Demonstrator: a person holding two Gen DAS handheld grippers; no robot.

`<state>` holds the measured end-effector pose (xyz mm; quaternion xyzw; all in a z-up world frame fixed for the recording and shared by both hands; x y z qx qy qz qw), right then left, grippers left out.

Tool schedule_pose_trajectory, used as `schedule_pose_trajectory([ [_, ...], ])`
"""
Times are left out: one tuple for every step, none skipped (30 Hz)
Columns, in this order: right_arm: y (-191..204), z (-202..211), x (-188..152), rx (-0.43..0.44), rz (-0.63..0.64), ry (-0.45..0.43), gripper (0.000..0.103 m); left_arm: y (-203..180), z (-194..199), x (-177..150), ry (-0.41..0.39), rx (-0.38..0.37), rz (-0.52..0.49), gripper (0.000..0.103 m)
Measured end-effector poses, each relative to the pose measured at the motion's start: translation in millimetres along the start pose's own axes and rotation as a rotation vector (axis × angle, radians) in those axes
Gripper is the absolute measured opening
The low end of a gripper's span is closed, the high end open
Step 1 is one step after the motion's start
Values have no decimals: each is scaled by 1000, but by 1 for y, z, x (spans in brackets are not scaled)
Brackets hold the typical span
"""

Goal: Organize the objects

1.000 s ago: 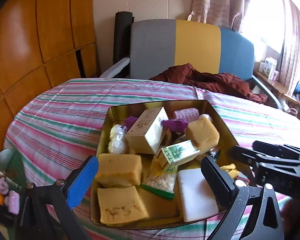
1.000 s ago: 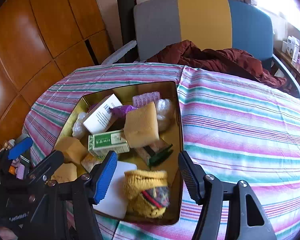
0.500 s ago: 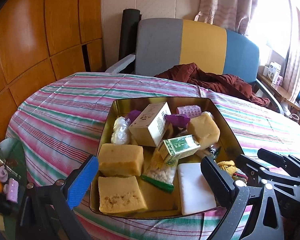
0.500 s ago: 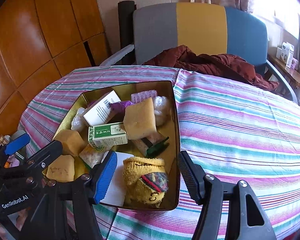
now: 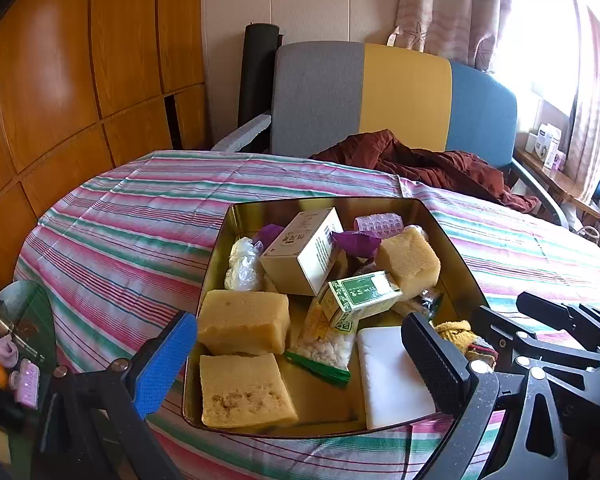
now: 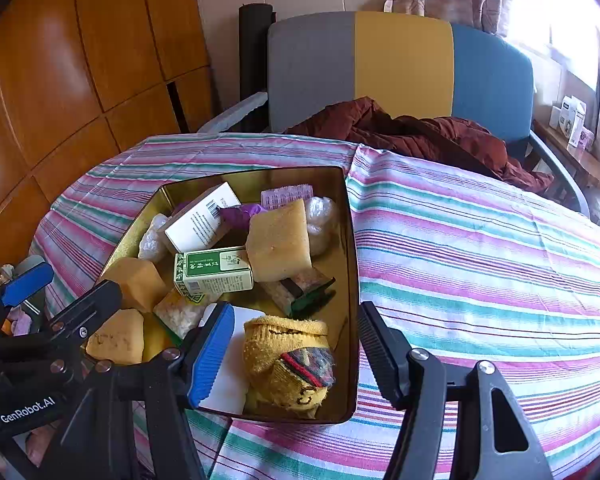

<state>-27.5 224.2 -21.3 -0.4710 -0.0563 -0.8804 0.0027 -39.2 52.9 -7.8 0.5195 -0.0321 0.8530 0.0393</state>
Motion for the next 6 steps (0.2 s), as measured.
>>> schedule_pose_trajectory([
  [0,0,0,-1,2,-1,64,0,0,0,-1,1,0,103],
  [1,0,0,-2,5,-3,64,0,0,0,-1,2,0,103],
  [1,0,1,-3,7,-5,64,0,0,0,-1,3,0,103],
  [1,0,1,-4,8,-6,64,0,0,0,-1,4,-2,103],
  [1,0,1,-4,8,-7,64,0,-1,0,1,3,-4,103],
  [1,0,1,-4,8,-7,64,0,-1,0,4,1,-4,103],
])
Point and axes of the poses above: each gripper's, at about its wrist camera, not at the fingertips, and z roughly against the way its jaws point, y to its left, x to its top, the point moved 3 cm from there along -z, roughly the way its jaws point, and after that the axes turned 14 degrees about -y, right-handed, at the moved point
